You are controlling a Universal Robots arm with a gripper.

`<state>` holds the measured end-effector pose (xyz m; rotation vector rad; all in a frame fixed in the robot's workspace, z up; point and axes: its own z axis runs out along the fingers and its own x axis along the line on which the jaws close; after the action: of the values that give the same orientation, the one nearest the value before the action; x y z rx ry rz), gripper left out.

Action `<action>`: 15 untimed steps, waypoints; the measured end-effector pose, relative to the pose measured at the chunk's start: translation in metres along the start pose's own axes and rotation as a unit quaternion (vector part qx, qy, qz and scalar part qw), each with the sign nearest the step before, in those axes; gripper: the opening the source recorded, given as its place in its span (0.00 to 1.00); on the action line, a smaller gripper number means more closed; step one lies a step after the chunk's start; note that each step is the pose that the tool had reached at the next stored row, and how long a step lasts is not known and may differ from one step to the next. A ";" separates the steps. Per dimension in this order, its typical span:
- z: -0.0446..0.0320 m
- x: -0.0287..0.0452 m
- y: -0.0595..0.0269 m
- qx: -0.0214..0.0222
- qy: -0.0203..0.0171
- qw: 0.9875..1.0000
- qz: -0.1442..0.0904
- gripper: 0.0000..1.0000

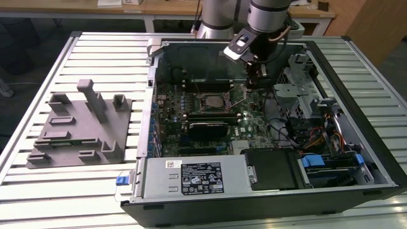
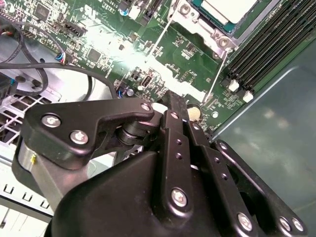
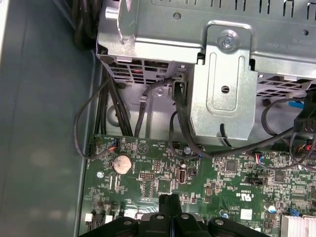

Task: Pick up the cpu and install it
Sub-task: 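Close the cpu cover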

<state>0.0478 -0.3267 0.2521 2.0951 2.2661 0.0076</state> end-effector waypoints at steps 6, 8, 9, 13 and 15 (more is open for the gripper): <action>0.0025 0.0000 0.0024 0.000 0.000 1.000 0.000 0.11; 0.0035 0.0000 0.0030 0.000 0.000 1.000 0.000 0.11; 0.0041 0.0001 0.0031 0.001 0.000 1.000 0.000 0.11; 0.0074 0.0002 0.0031 0.001 0.000 1.000 0.000 0.11; 0.0090 0.0002 0.0030 0.001 0.000 1.000 0.000 0.11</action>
<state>0.0512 -0.3265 0.2432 2.0960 2.2676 0.0050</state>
